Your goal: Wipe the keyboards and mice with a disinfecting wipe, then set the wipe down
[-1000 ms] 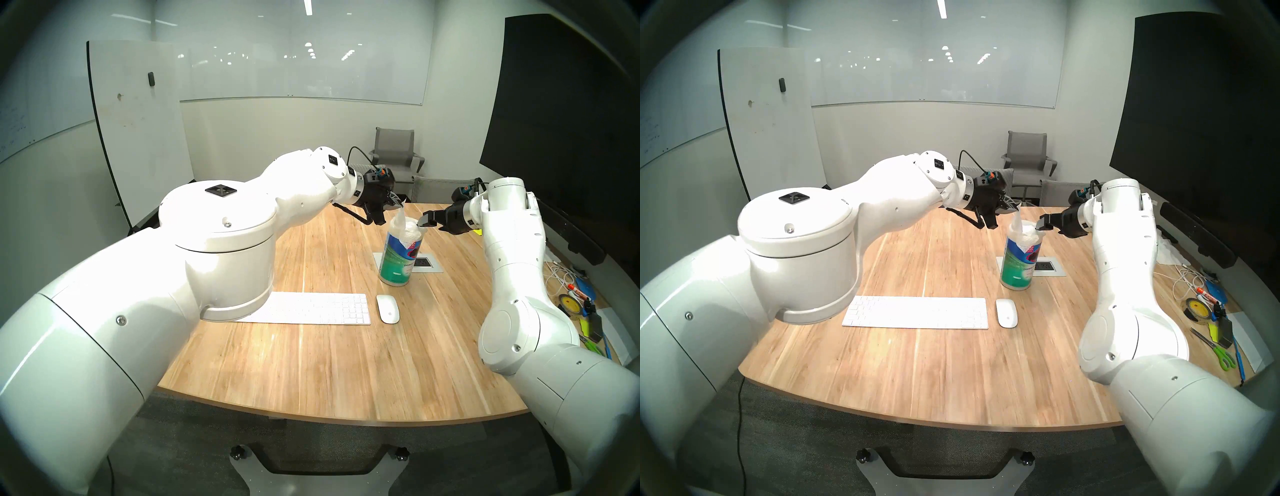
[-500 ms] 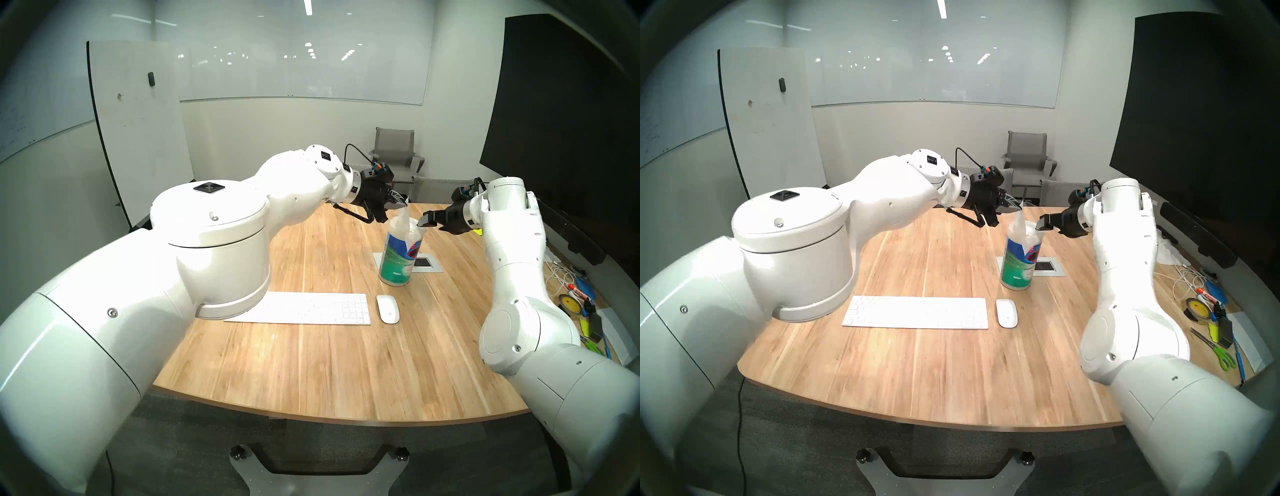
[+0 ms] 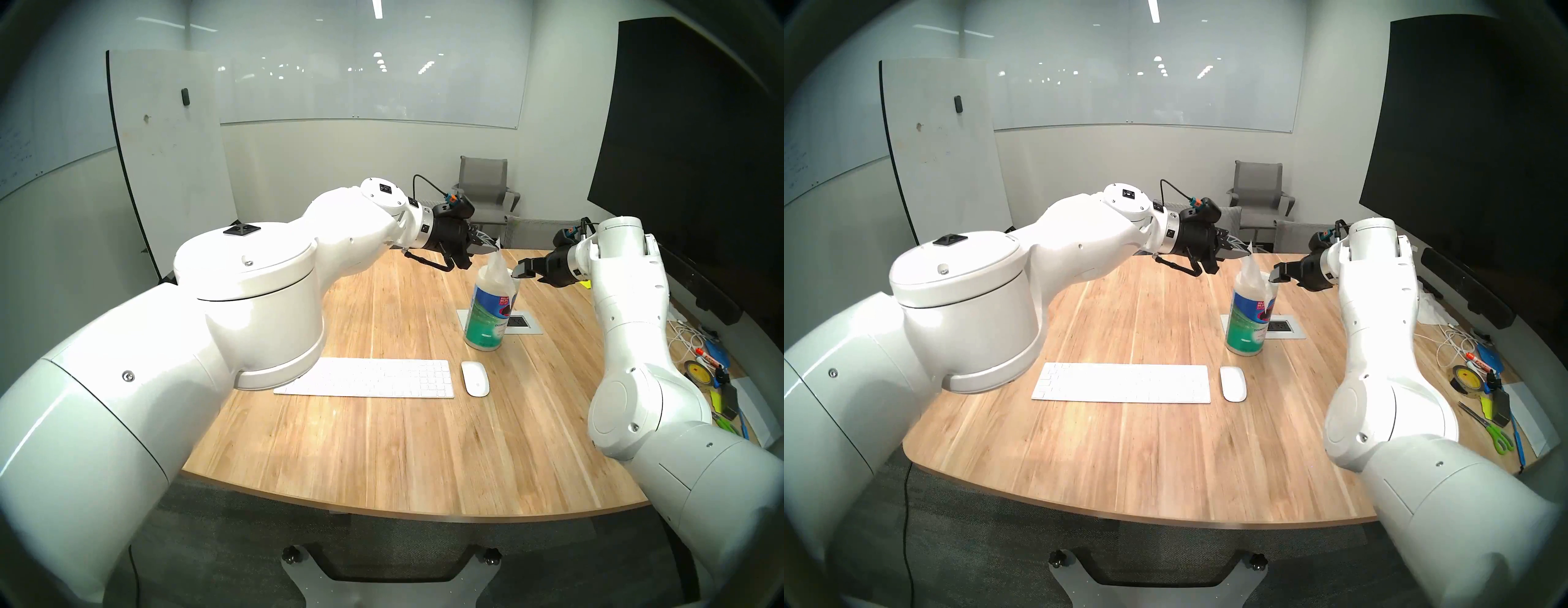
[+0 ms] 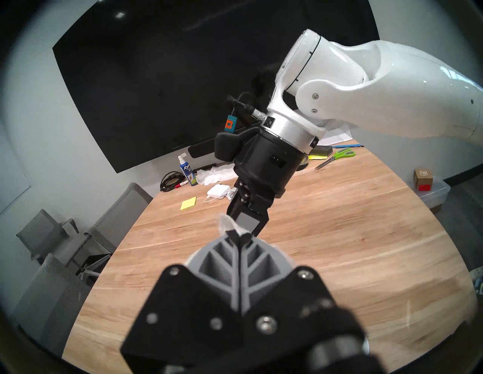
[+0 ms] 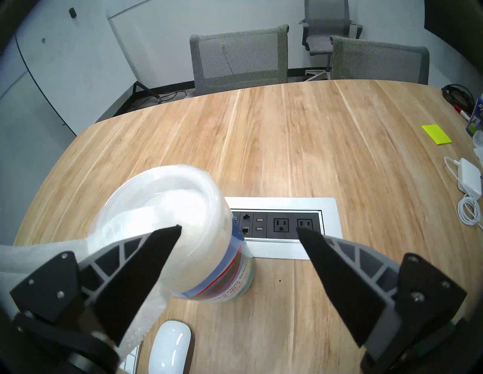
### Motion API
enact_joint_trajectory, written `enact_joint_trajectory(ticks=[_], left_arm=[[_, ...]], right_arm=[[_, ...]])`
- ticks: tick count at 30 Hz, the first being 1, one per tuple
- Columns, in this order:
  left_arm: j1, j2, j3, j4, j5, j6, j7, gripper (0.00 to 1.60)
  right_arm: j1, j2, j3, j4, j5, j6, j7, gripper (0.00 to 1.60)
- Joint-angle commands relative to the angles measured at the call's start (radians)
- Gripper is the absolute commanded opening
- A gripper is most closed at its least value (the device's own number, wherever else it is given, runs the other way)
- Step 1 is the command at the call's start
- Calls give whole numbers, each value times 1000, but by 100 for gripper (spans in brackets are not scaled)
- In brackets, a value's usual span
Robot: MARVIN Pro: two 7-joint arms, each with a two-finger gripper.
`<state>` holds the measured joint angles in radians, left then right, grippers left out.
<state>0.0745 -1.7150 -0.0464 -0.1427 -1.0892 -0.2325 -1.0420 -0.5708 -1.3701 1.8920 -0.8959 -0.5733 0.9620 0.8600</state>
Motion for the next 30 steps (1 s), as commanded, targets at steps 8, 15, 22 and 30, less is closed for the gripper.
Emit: enact_joint_trajectory(ticks=[8, 15, 22, 30], left_arm=[[1, 55, -69, 8, -63, 16, -110, 0], [11, 73, -84, 15, -70, 23, -150, 0], [14, 80, -94, 14, -73, 32, -177, 0], [13, 95, -106, 7, -77, 36, -222, 0]], right_arm=[[20, 9, -6, -15, 10, -2, 20, 160], [20, 11, -10, -16, 14, -2, 22, 160], [19, 14, -15, -16, 18, -2, 23, 160], [19, 16, -19, -17, 23, -2, 24, 160]])
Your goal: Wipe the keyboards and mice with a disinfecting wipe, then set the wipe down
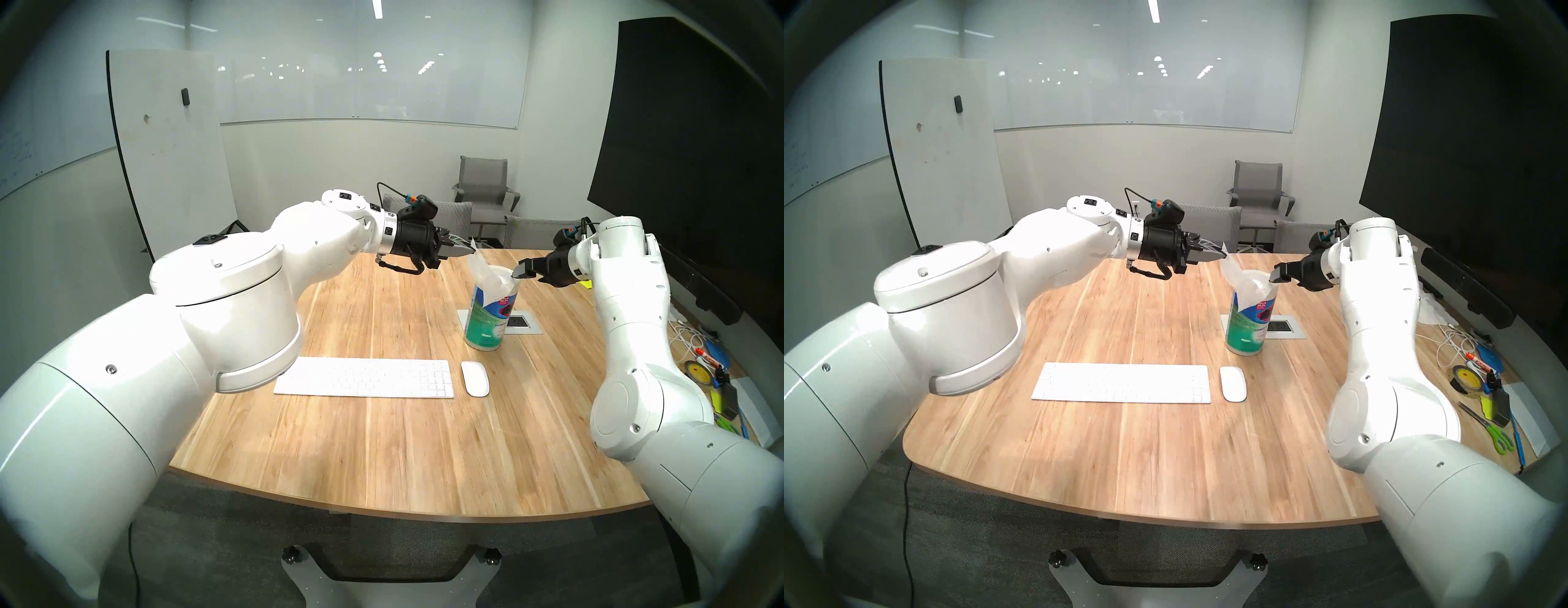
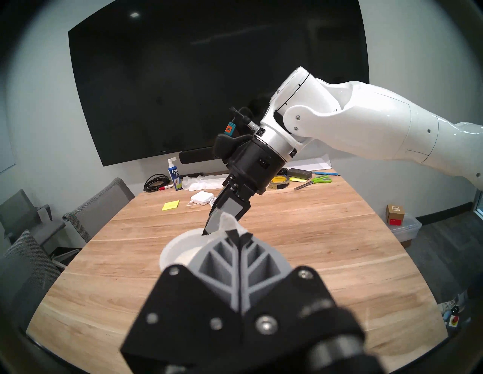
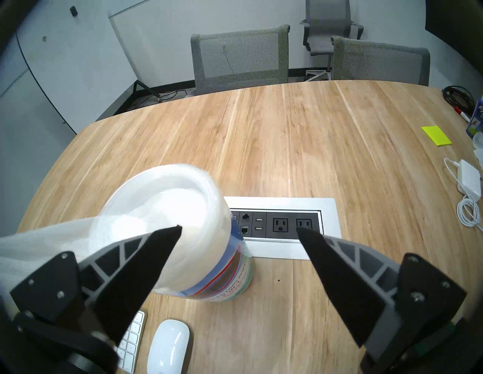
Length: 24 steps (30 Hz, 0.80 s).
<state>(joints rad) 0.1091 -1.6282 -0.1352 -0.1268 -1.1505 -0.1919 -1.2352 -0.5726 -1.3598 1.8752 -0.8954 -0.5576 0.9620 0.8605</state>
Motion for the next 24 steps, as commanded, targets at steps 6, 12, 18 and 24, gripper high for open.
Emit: enact_joint_trajectory(ticks=[6, 12, 18, 24], left_arm=[[-19, 13, -26, -16, -19, -9, -58, 0], [-9, 31, -41, -28, -28, -11, -95, 0], [4, 58, -54, -53, -36, -12, -130, 0], [17, 92, -66, -80, -44, -8, -152, 0]], right_arm=[[20, 8, -5, -17, 10, -2, 23, 160], [19, 9, -8, -18, 14, -2, 23, 160], [19, 10, -10, -17, 18, -2, 21, 160], [19, 11, -11, -17, 21, -2, 19, 160]])
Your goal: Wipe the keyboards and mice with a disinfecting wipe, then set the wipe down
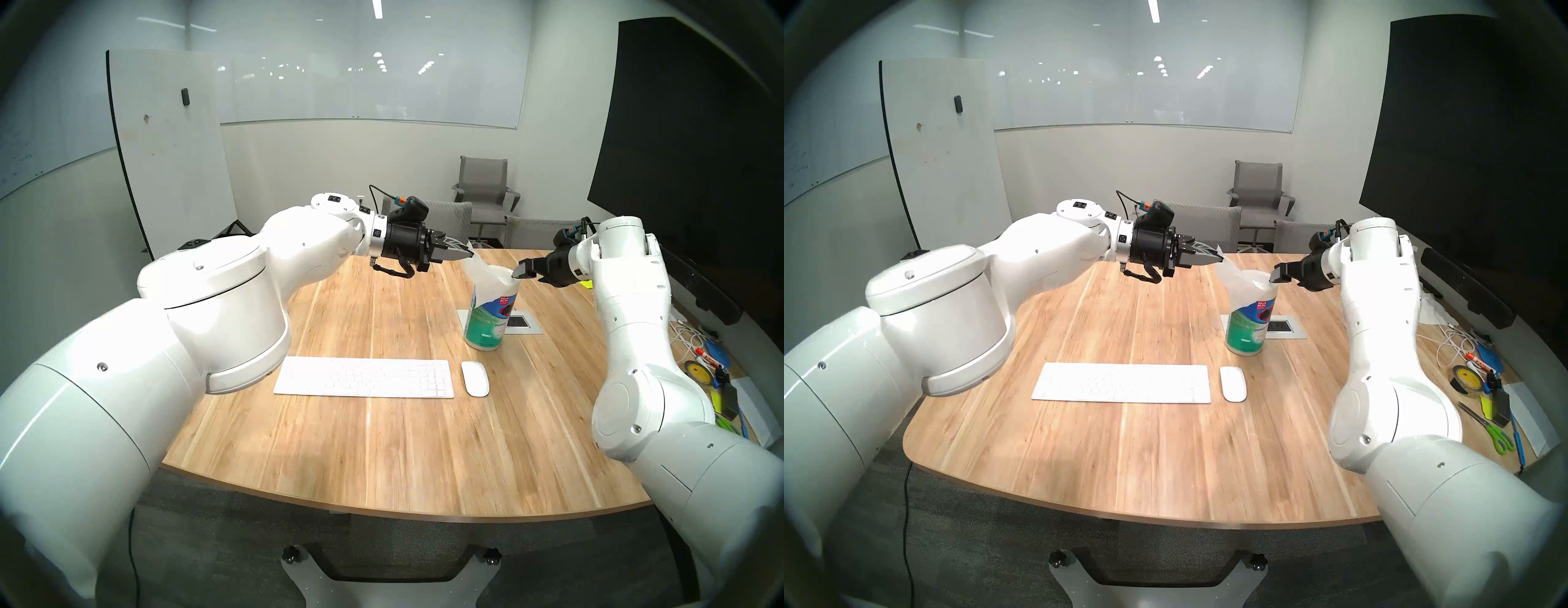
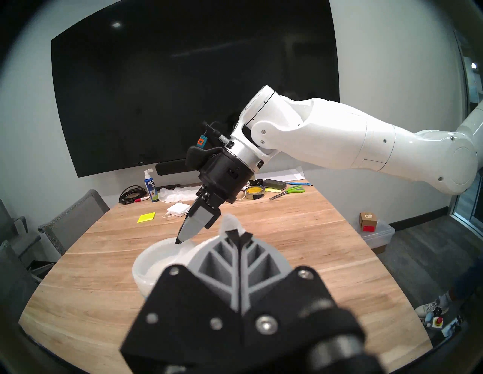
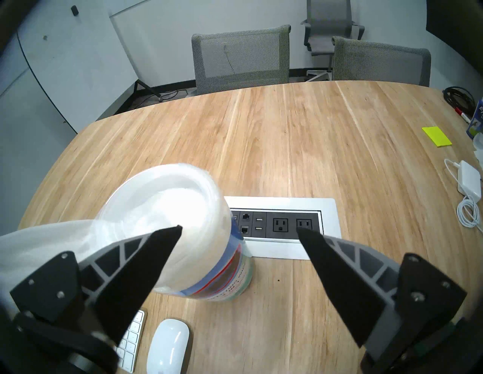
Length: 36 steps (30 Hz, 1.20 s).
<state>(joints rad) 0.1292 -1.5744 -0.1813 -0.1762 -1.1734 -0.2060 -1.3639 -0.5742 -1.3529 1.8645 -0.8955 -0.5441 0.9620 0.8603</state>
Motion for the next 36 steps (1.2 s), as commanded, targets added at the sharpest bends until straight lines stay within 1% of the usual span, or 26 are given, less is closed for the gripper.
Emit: enact_joint_trajectory(ticks=[1, 10, 18, 26, 29, 31, 32, 35, 36], left_arm=[[-1, 44, -22, -36, -22, 8, -26, 0], [28, 103, -28, -83, -23, 30, -41, 0], [46, 158, -23, -161, -16, 59, -39, 0], [63, 226, -28, -282, -18, 77, -22, 0], [72, 261, -30, -345, -18, 84, 2, 0], [78, 272, -31, -359, -20, 83, 8, 0], [86, 291, -34, -392, -23, 87, 25, 0], [100, 320, -39, -431, -29, 93, 40, 0], [108, 339, -41, -463, -31, 97, 56, 0]], right_arm=[[21, 4, 0, -17, 8, -2, 19, 160], [21, 5, -2, -16, 12, -2, 15, 160], [20, 5, -3, -15, 14, -2, 14, 160], [21, 6, -4, -14, 16, -2, 12, 160], [21, 6, -4, -14, 17, -2, 11, 160], [21, 6, -4, -14, 17, -2, 11, 160], [21, 6, -4, -14, 17, -2, 11, 160], [21, 6, -5, -14, 18, -2, 11, 160], [21, 7, -5, -14, 18, -2, 11, 160]])
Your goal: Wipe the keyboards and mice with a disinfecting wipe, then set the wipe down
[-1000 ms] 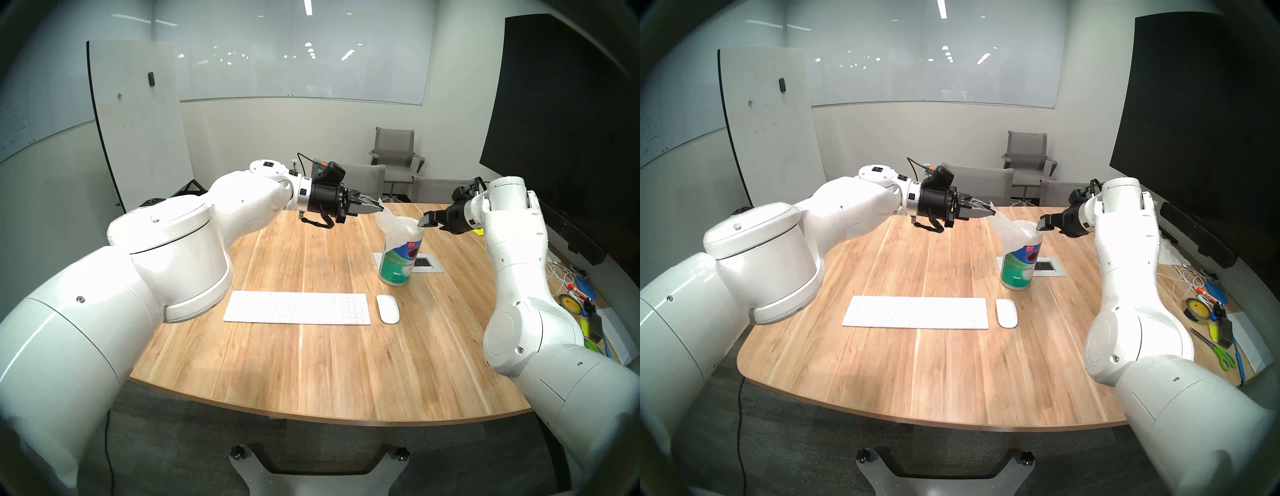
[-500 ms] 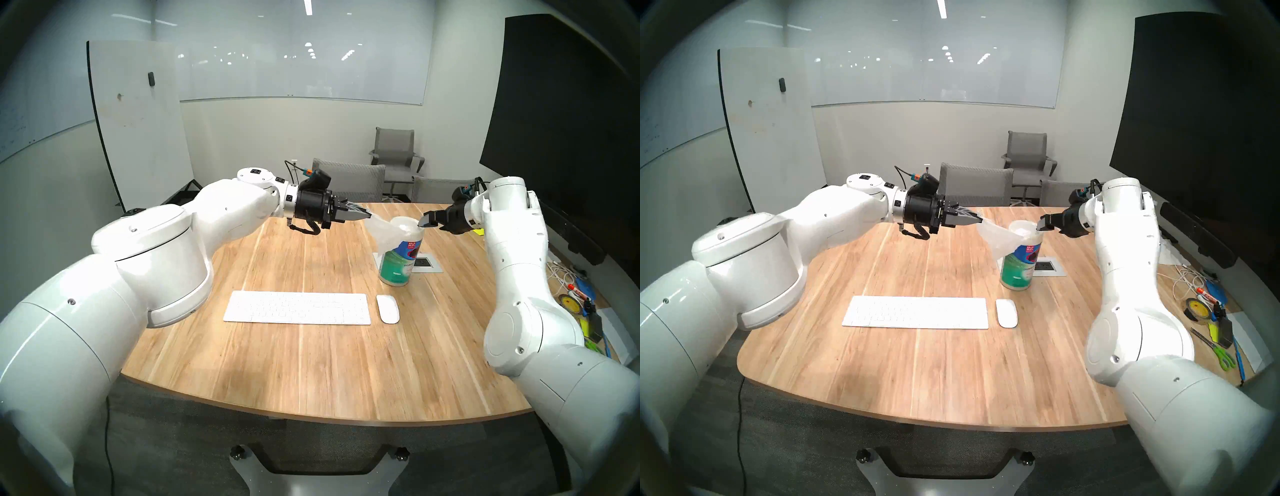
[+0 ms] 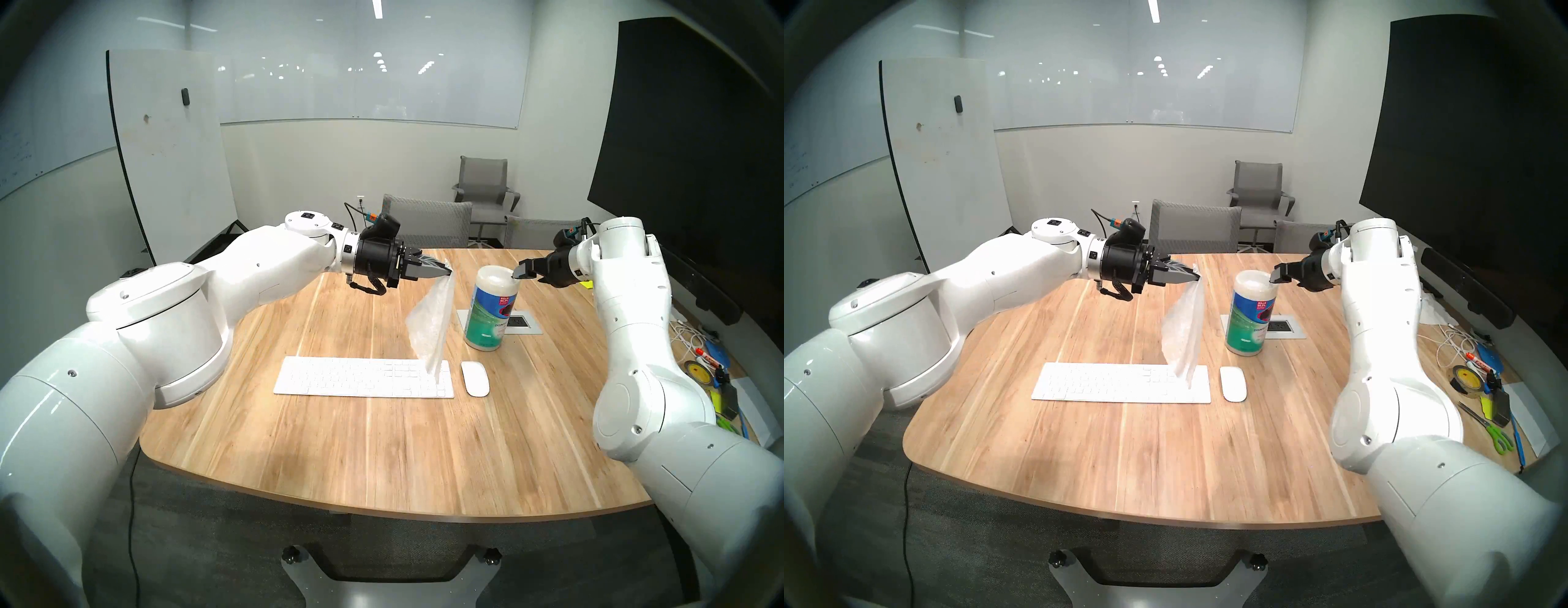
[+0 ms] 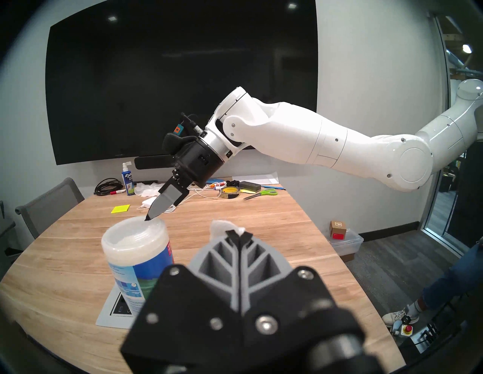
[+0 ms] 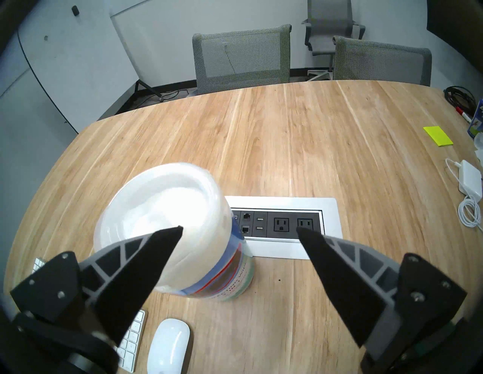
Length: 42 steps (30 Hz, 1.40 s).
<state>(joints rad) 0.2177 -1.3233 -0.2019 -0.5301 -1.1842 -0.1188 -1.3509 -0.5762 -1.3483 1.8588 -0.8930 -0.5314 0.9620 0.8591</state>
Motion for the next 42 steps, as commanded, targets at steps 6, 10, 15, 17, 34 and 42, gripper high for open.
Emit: enact_joint_trajectory(ticks=[6, 10, 15, 17, 34, 42], left_arm=[[54, 163, -34, -200, -32, 21, 119, 0], [72, 202, -47, -248, -37, 17, 194, 0], [93, 233, -59, -282, -39, 13, 291, 0], [101, 245, -61, -300, -39, 15, 325, 0], [162, 346, -54, -469, -67, 126, 478, 0], [186, 377, -57, -497, -78, 146, 509, 0]], right_arm=[[22, 2, 0, -16, 7, -2, 12, 160], [22, 3, -1, -16, 7, -2, 13, 160], [22, 3, -2, -17, 8, -2, 14, 160], [22, 4, -3, -18, 8, -2, 14, 160], [21, 6, -6, -19, 12, -2, 16, 160], [21, 7, -8, -19, 14, -2, 15, 160]])
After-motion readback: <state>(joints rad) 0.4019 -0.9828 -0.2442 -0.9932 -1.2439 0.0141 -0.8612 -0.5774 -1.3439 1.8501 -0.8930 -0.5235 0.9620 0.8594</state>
